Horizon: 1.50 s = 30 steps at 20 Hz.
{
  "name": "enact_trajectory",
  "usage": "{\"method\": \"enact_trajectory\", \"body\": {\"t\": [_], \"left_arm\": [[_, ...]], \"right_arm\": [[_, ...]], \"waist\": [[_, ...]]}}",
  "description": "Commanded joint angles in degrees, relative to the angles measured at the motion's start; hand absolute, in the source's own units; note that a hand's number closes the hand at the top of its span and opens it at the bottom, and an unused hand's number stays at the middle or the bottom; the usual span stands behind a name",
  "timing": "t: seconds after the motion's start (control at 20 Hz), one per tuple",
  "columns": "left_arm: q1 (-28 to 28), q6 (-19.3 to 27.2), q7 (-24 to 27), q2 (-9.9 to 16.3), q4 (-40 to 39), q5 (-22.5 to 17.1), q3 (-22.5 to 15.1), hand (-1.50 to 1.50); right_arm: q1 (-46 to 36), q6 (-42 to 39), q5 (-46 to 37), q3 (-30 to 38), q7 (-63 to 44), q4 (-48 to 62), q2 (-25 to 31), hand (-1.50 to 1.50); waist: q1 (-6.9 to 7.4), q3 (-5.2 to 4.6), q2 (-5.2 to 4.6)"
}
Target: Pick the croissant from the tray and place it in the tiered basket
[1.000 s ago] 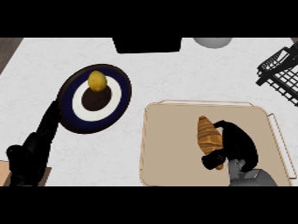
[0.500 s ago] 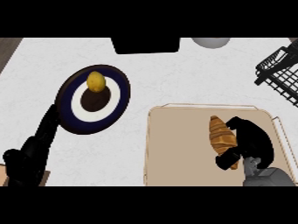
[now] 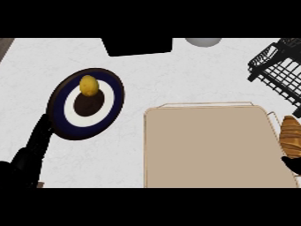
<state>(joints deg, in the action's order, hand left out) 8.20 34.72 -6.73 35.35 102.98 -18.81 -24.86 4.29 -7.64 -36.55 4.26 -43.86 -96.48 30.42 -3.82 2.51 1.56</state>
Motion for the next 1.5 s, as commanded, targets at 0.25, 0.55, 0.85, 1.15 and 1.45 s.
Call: {"method": "enact_trajectory", "body": {"t": [0.25, 0.55, 0.85, 1.15, 1.45], "left_arm": [[3.5, 1.9, 1.9, -4.5, -6.0, -1.1, -0.3, 0.00], [2.4, 2.4, 0.7, -4.3, -5.1, 0.1, -1.5, 0.00], [2.7, -0.3, 3.5, -5.5, -6.8, -0.3, -2.3, 0.00], [0.4, -2.7, 3.0, -4.7, -7.7, -1.1, -0.5, 0.00], [-0.6, -2.3, 2.5, -6.5, -8.1, 0.3, -2.6, 0.00]], "right_arm": [[0.0, 4.2, 11.1, 18.5, -1.1, -15.5, 2.6, 1.50], [-1.2, -1.4, 14.4, 27.7, -1.9, -24.7, 12.2, 1.50], [-4.3, -5.7, 18.5, 34.4, -6.5, -24.7, 17.0, 1.50], [-9.9, -7.6, 20.1, 35.8, -10.4, -18.8, 22.2, 1.50], [-13.7, -6.7, 19.5, 33.8, -8.6, -9.5, 24.8, 1.50]], "waist": [[-2.09, -2.87, -0.78], [-2.08, -2.82, -1.07], [0.92, -2.78, -1.55], [2.65, -2.79, -2.02], [3.90, -2.66, -2.46]]}}
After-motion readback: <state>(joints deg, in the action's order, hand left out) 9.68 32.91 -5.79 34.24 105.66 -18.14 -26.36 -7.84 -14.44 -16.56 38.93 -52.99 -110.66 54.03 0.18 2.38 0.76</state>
